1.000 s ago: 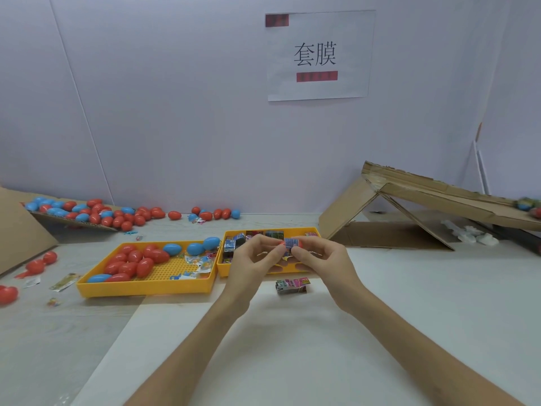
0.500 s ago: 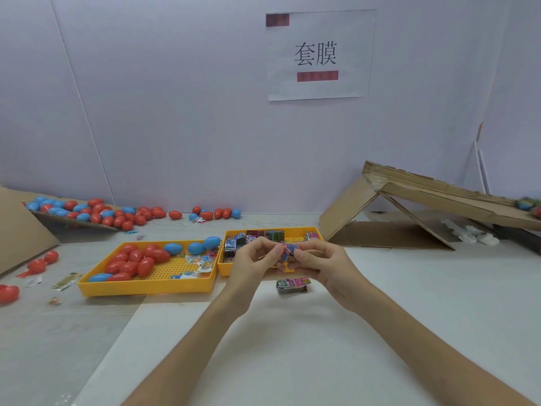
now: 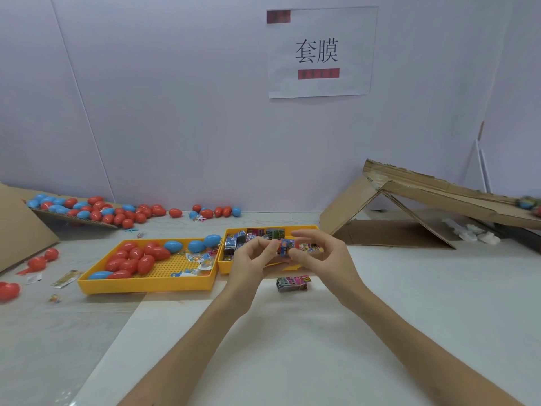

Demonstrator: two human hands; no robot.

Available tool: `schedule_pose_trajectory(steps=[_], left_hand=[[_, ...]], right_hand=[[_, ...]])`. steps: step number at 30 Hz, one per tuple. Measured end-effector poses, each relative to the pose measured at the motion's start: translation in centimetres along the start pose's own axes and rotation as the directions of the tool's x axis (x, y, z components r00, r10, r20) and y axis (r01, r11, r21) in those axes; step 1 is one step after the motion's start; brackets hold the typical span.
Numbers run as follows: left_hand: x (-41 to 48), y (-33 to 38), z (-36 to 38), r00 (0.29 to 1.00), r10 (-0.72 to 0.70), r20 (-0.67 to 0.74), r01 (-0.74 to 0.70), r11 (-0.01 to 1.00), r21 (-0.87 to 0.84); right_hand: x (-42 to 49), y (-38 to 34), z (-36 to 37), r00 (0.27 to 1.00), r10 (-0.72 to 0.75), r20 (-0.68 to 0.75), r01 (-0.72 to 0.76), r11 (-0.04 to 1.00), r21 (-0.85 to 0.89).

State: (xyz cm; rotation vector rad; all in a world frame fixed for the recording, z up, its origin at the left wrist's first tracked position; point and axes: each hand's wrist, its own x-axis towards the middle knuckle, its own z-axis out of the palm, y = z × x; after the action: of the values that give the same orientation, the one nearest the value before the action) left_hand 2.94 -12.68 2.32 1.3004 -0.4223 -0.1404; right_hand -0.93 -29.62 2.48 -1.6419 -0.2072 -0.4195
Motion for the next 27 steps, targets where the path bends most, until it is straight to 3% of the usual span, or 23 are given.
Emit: schedule_pose_trajectory(steps=[4,10,27], left_hand=[[-0.14,0.10,0.00,0.999,-0.024,0.022,0.024,1.000,-0.011],[-0.11,0.15,0.00,0.996,-0.070,0.051,0.073,0.996,-0.058],[-0.13,0.25,-0.09,0.989,-0.109,0.097,0.125,0.978,-0.169]], right_hand=[[-0.32,-0.08,0.17,0.993,-0.115,0.012,0.116,0.988,-0.103],[-0.14,0.31,0.05,0.988,-0.152,0.005,0.152,0.985,-0.076],[-0.20,0.41,0.02,0.993,-0.116,-0.007,0.115,0.993,-0.014]])
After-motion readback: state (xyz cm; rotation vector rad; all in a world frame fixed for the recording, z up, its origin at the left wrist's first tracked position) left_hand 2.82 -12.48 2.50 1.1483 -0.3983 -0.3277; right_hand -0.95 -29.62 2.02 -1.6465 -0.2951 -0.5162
